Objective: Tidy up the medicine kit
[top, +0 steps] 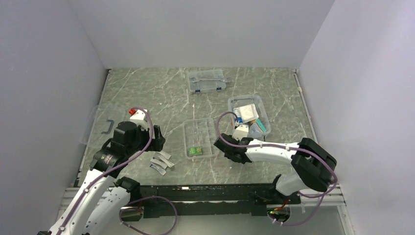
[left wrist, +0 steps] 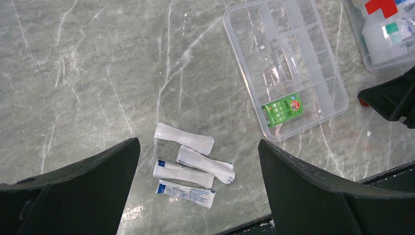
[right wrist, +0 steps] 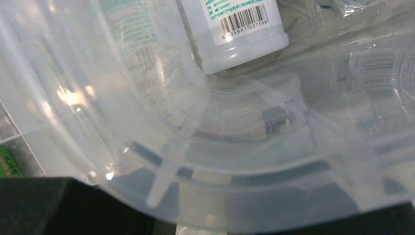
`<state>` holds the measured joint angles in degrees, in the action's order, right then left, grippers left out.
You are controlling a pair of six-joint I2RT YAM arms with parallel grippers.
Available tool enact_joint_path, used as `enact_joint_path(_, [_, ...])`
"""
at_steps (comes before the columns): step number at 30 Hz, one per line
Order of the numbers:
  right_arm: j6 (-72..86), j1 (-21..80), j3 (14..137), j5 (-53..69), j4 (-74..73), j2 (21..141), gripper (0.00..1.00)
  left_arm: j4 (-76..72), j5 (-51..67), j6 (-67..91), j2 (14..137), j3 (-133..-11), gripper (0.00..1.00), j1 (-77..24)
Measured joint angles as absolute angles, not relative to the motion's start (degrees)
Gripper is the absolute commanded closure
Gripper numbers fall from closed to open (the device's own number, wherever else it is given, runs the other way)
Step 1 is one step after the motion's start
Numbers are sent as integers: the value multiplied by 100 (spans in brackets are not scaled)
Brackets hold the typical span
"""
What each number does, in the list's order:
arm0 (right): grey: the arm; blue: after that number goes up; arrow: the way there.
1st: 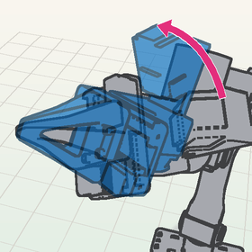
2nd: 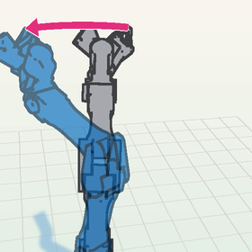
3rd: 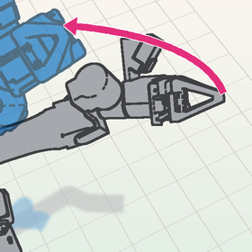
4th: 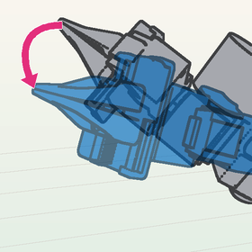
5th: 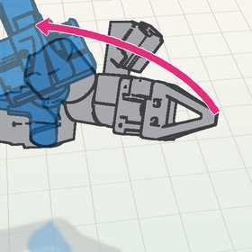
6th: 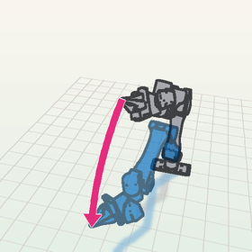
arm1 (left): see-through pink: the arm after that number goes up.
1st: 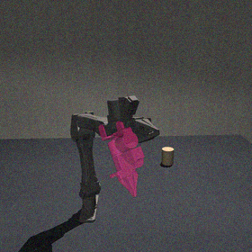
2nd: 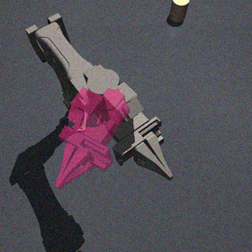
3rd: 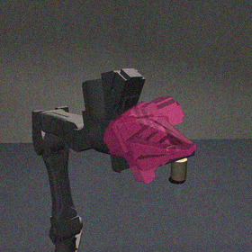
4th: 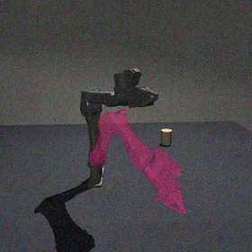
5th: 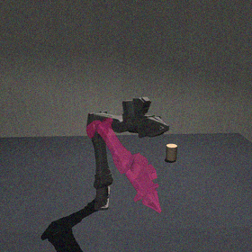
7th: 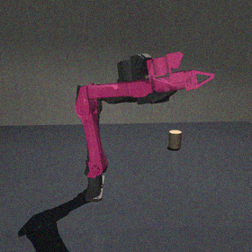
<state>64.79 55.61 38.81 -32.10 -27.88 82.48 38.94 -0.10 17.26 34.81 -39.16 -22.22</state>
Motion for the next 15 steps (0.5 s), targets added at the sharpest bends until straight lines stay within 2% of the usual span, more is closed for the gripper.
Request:
enact_joint_path(3, [6482,5561,3835,-3201,-2746,8193,58,3894,-10,1726,3481,-3916,1,-2222])
enact_joint_path(8, [6501,5564,3787,-3144,-2722,8121,57,3894,-10,1726,3481,-3916,2,-2222])
enact_joint_path(12, [6501,5572,3787,-3142,-2716,8119,58,3894,-10,1728,3470,-3916,1,-2222])
enact_joint_path(15, [6499,5586,3787,-3142,-2714,8121,65,3894,-10,1726,3470,-3916,1,-2222])
